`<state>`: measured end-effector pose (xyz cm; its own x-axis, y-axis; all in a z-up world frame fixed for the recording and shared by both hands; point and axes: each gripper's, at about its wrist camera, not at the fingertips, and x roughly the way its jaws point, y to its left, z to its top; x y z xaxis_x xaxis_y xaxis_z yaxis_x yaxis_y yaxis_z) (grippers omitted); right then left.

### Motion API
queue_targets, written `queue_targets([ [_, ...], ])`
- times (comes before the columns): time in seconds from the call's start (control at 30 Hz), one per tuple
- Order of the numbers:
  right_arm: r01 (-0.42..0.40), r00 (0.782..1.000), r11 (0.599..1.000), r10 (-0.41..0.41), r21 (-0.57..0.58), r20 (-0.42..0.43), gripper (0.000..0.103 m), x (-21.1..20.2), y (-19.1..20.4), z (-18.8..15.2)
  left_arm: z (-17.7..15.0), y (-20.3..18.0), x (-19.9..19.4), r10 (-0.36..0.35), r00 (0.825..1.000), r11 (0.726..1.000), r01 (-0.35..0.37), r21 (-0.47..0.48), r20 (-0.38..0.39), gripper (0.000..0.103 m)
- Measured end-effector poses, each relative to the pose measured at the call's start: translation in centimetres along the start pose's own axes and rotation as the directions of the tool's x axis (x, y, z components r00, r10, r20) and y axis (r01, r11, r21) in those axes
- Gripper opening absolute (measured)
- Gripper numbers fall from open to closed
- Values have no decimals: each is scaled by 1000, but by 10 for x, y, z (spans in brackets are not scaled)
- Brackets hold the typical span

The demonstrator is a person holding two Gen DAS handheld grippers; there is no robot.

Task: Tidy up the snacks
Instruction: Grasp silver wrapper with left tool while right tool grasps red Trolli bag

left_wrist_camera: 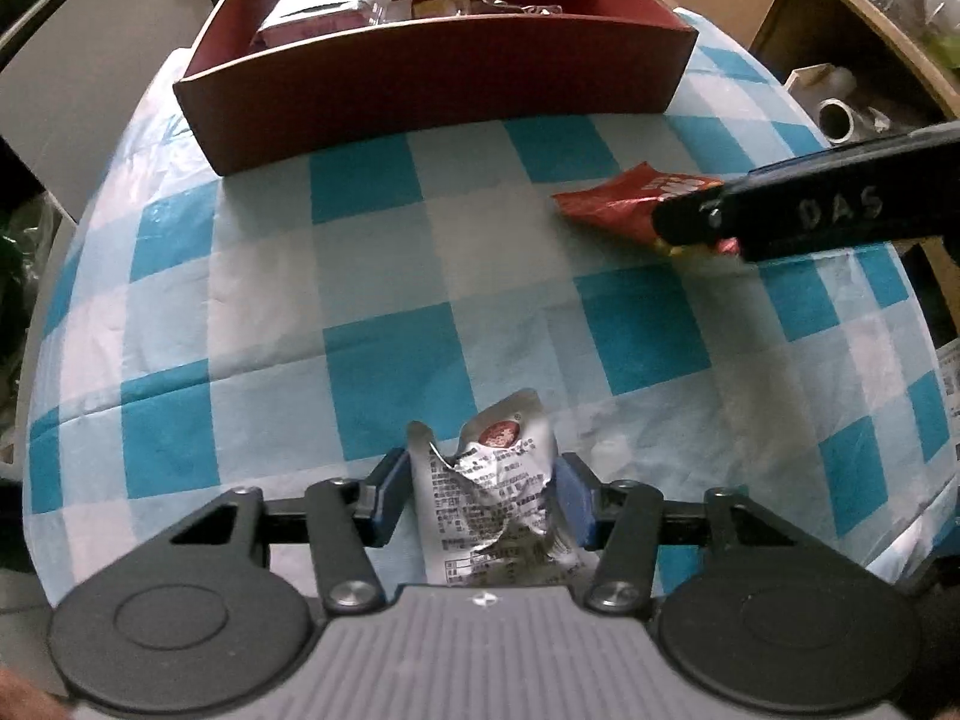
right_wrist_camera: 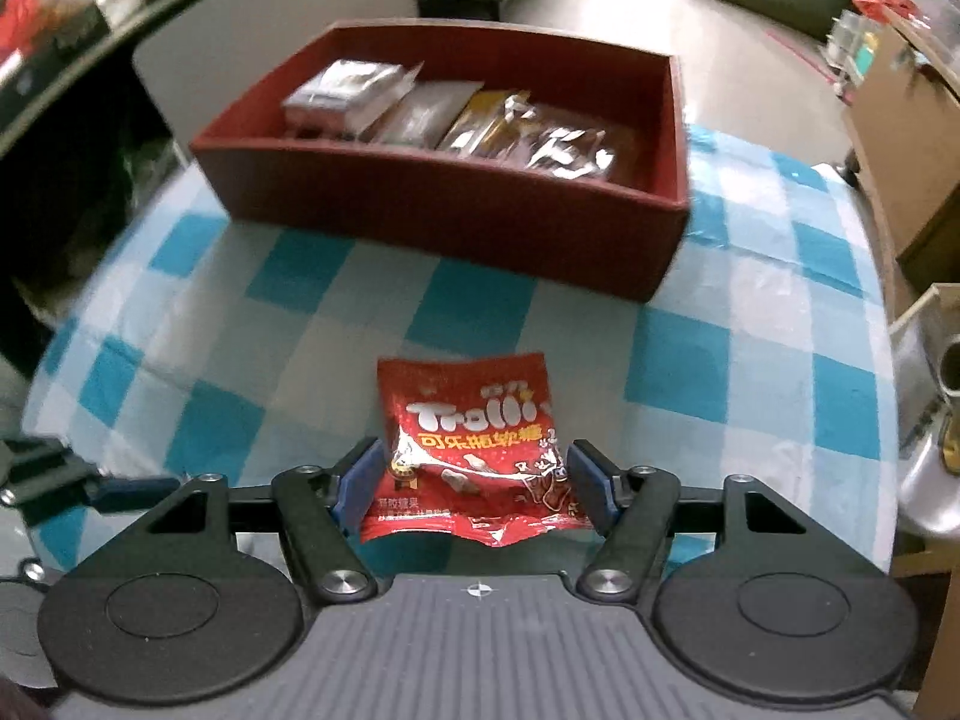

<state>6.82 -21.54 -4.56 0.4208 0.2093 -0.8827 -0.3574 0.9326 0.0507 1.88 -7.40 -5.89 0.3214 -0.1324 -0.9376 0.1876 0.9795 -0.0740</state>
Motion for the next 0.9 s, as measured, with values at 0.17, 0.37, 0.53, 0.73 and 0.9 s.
queue_targets([
  [0.17,0,1000,1000,-1,22,23,73,-8,-5,2,7,13,-10,-30,999,998,32,-59,27,46],
  [0.37,-19,999,999,18,36,47,72,-14,-7,6,19,27,-24,-39,996,994,47,-100,76,46],
  [0.53,-31,997,997,26,68,68,72,-19,-11,10,31,35,-31,-62,993,990,74,-121,105,46],
  [0.73,-105,993,983,95,152,75,37,-23,-21,13,42,39,-37,-57,989,989,74,-125,139,46],
  [0.9,-44,999,995,44,95,2,63,-5,-15,11,42,42,-34,-68,990,989,83,-124,122,46],
])
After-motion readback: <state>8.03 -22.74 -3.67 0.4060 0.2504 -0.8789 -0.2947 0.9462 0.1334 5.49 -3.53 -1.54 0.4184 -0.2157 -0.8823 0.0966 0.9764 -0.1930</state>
